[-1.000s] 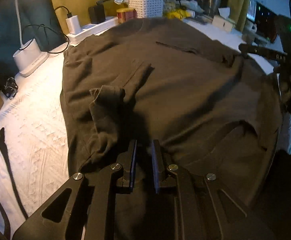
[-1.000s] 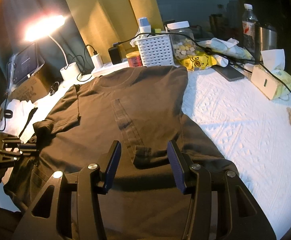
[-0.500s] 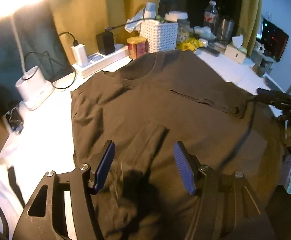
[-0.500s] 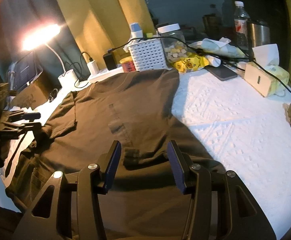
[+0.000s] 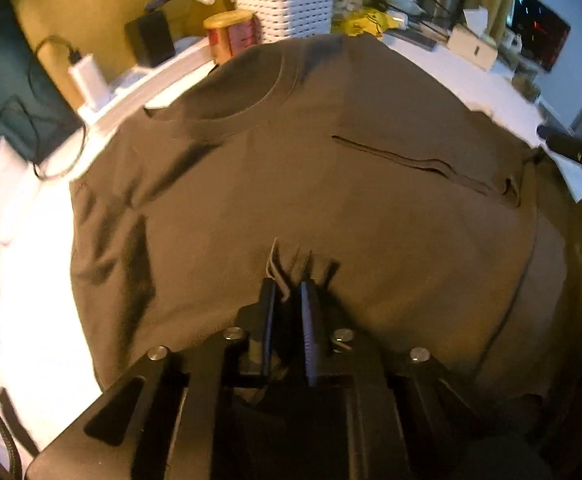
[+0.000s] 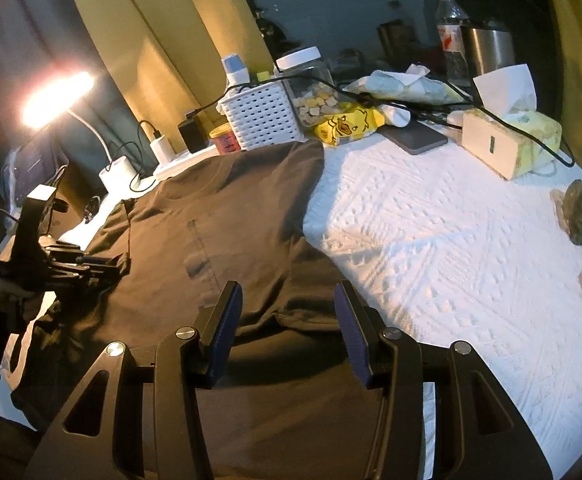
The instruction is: Fold small clothes
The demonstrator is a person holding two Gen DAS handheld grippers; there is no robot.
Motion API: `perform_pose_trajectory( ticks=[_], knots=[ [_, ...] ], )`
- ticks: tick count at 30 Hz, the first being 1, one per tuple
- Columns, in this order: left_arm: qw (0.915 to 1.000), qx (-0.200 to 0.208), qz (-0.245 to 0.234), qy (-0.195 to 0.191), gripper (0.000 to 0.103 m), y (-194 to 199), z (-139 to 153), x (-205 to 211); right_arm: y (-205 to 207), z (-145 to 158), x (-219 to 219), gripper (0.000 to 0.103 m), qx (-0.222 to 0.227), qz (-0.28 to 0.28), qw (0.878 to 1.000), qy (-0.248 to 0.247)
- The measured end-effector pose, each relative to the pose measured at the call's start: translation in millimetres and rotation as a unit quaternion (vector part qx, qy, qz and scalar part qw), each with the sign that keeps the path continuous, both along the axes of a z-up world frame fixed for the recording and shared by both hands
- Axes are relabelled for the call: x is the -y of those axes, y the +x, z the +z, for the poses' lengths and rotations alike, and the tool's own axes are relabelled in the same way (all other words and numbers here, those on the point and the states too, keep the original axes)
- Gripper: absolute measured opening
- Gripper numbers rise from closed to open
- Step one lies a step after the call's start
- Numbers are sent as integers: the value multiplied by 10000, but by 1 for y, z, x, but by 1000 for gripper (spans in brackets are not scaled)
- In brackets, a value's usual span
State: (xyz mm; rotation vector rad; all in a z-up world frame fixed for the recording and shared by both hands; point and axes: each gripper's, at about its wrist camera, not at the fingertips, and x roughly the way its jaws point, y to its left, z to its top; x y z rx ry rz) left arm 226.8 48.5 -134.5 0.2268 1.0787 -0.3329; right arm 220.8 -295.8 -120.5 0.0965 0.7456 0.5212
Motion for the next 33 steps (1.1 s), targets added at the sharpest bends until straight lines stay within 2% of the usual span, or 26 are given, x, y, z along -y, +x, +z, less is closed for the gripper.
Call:
perform_pose_trajectory(
  ticks=[1, 5, 9, 12, 14, 16, 17, 19, 23, 28, 31, 33],
  knots=[
    [9999, 101, 30, 45, 4, -2, 3, 4, 0, 0, 0, 51, 1, 6, 10000, 2],
    [9980, 524, 212, -277, 4, -4, 21, 12, 0, 2, -1, 51, 17, 27, 10000, 0],
    [9972, 576, 303, -355, 5, -1, 21, 29, -1, 2, -2, 51, 26, 39, 10000, -8],
    [9988, 315, 192, -333, 7, -3, 14, 42, -5, 4, -2, 51, 43, 43, 10000, -11],
    [9991, 282, 91, -304, 18, -13, 14, 47, -6, 5, -4, 51, 50, 50, 10000, -28],
    [9989, 311, 134, -324, 51, -23, 16, 43, -7, 6, -5, 51, 57, 68, 10000, -37],
    [9984, 349, 197, -396, 54, -29, 20, 36, -8, 6, -6, 51, 64, 83, 9999, -38],
    [9974, 425, 341, -467, 55, -41, 28, 23, -10, 7, -9, 51, 84, 126, 9999, -51],
    [9951, 595, 708, -350, 55, -70, 37, -12, -13, 7, -18, 51, 89, 241, 9996, -90],
    [9935, 511, 939, -384, 55, -86, 24, -37, -17, 9, -34, 51, 102, 414, 9990, -150],
    [9937, 501, 808, -593, 55, -93, 19, -34, -21, 12, -41, 51, 134, 480, 9986, -192],
    [9953, 501, 584, -594, 55, -97, 16, -26, -24, 14, -43, 51, 150, 482, 9985, -215]
  ],
)
